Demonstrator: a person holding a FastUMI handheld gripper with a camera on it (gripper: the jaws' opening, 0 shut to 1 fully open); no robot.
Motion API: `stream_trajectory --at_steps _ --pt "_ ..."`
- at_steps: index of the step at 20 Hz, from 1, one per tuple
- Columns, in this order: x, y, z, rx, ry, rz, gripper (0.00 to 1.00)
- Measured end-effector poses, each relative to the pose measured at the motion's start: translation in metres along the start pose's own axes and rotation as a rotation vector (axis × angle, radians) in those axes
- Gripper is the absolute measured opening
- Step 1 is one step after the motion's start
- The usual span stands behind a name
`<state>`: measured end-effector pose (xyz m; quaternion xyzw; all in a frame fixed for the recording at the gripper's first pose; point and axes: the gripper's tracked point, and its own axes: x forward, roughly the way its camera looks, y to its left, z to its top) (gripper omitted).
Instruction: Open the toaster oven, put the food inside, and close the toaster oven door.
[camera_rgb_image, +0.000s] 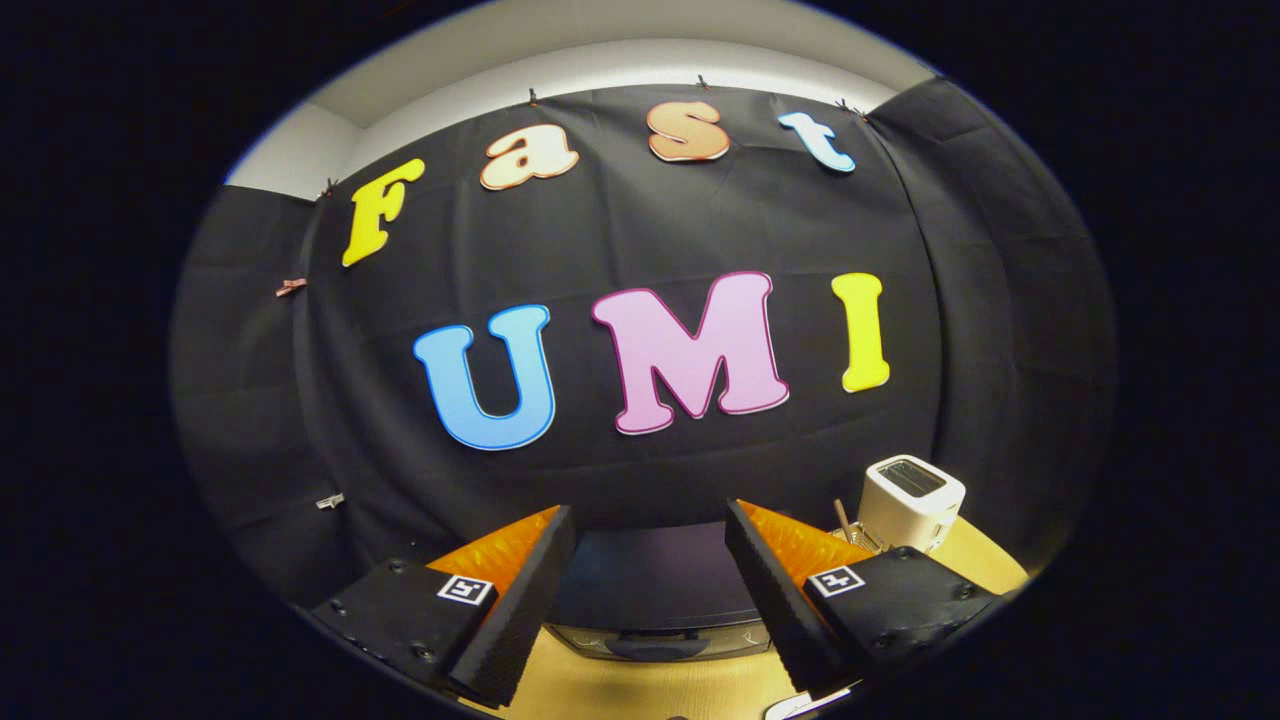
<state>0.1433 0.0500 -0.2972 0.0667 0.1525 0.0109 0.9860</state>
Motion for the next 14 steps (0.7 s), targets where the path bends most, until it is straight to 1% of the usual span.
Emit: stream_trajectory --at_steps 2,7,9,14 --pt "0.012 -0.006 -0.033 -0.018 0.046 -0.026 0.98" --pt "0.033 -0.003 -0.108 -0.039 0.175 -0.033 0.98" --pt "0.038 -0.002 -0.131 -0.033 0.212 -0.034 0.99" --pt "0.046 -0.011 -0.178 -0.035 0.295 -0.079 0.98"
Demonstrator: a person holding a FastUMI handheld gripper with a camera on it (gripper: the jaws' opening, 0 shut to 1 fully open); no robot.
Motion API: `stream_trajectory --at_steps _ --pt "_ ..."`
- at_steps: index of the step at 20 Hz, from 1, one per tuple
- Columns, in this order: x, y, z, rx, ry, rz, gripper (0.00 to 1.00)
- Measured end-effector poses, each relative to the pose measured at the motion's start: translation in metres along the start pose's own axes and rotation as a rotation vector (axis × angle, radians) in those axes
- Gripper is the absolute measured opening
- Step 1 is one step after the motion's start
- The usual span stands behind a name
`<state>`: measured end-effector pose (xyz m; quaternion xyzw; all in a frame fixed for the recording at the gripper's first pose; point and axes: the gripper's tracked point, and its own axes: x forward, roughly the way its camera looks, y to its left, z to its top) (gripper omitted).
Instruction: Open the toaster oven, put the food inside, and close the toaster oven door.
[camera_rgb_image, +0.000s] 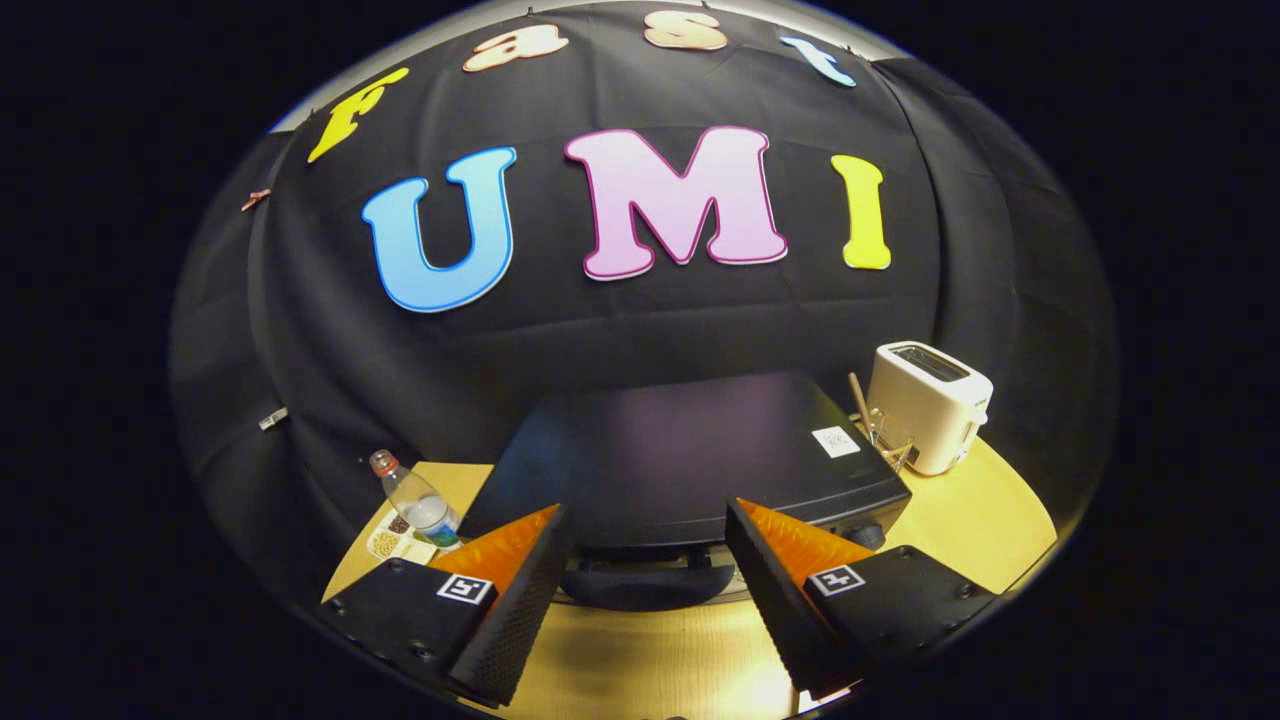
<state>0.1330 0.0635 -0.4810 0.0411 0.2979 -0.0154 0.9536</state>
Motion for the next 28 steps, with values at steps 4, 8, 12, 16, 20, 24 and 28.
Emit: stream_trajectory --at_steps 4,8,12,16,20,24,28 --pt "0.012 -0.003 -0.027 0.011 0.066 -0.024 0.99" --pt "0.016 0.000 -0.028 -0.025 0.063 -0.031 0.99" --pt "0.010 -0.002 -0.046 -0.068 0.122 -0.031 0.99" --pt "-0.015 -0.004 -0.062 -0.062 0.160 -0.023 1.00" --pt "-0.034 -0.011 -0.088 -0.050 0.227 -0.028 1.00" --pt "-0.053 -0.013 -0.114 -0.048 0.286 -0.017 0.98" --pt "-0.064 -0.019 -0.151 -0.038 0.391 -0.023 0.97"
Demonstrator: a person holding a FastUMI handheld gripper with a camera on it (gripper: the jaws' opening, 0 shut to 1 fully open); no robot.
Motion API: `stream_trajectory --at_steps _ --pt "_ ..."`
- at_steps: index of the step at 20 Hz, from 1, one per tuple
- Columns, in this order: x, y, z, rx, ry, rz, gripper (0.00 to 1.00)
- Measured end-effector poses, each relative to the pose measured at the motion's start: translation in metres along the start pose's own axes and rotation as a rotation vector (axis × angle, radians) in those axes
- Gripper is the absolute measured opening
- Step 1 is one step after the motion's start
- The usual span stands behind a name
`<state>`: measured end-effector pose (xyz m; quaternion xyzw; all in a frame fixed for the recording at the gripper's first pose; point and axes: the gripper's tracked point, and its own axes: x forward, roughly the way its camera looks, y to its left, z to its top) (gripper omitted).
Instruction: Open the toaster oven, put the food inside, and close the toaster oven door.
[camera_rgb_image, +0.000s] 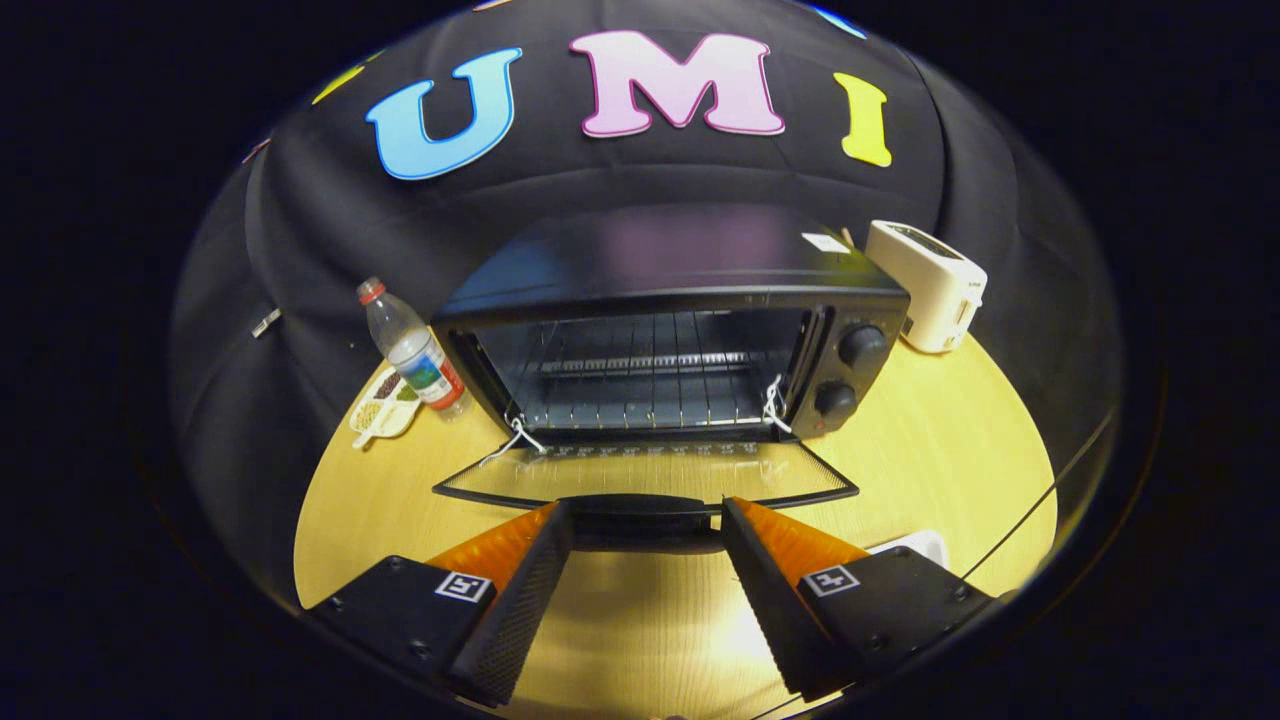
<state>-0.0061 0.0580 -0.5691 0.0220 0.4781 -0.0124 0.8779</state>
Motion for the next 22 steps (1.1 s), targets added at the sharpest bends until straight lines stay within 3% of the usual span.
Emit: stream_trajectory --at_steps 4,8,14,18,22 --pt "0.009 -0.012 -0.033 0.066 0.109 0.008 0.97" --pt "0.002 -0.020 -0.034 0.074 0.114 0.017 0.97" --pt "-0.039 -0.041 -0.008 0.077 0.080 0.176 0.97" --pt "-0.067 -0.124 -0.011 0.021 0.097 0.145 0.99" --pt "-0.073 -0.202 -0.033 0.093 0.164 0.084 0.99"
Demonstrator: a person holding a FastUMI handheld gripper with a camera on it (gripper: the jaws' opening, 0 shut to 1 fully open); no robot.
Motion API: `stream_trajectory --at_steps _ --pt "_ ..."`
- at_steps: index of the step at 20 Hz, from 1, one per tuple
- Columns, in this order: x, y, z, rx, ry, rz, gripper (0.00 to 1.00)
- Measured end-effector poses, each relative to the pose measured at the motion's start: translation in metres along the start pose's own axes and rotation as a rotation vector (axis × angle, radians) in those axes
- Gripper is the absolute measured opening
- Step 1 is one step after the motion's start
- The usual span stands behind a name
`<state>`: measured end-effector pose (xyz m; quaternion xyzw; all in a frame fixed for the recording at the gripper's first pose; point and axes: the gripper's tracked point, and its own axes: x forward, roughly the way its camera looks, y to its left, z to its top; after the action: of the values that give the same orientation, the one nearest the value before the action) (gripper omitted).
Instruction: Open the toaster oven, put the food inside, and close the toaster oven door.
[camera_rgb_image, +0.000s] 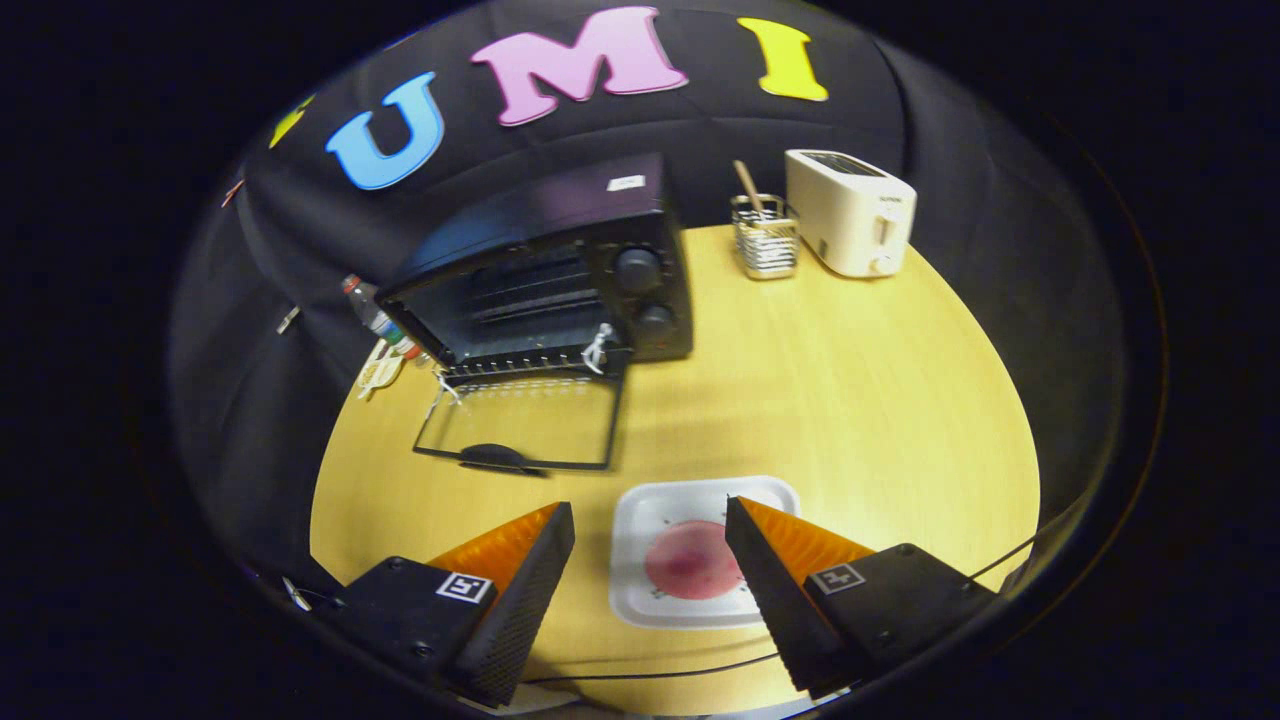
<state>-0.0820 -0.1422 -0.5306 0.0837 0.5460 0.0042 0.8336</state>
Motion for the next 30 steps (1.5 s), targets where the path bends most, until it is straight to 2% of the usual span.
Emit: stream_trajectory --at_steps 2,5,6,7,8,9,11,14,15,19,30 --pt "0.008 -0.031 -0.008 0.047 0.051 -0.016 0.90" --pt "0.026 -0.059 -0.019 0.103 0.106 -0.027 0.90" --pt "0.034 -0.067 -0.025 0.111 0.126 -0.032 0.86" --pt "0.038 -0.074 -0.027 0.105 0.152 -0.034 0.72" --pt "0.045 -0.077 -0.032 0.093 0.171 -0.028 0.73" --pt "0.048 -0.078 -0.037 0.079 0.192 -0.026 0.64" --pt "0.056 -0.080 -0.048 0.041 0.239 -0.026 0.58" --pt "0.066 -0.078 -0.061 0.002 0.288 -0.033 0.56" --pt "0.068 -0.079 -0.064 -0.007 0.302 -0.037 0.45" --pt "0.070 -0.086 -0.075 -0.051 0.352 -0.087 0.43" --pt "0.076 -0.082 -0.069 -0.023 0.416 -0.068 0.43"
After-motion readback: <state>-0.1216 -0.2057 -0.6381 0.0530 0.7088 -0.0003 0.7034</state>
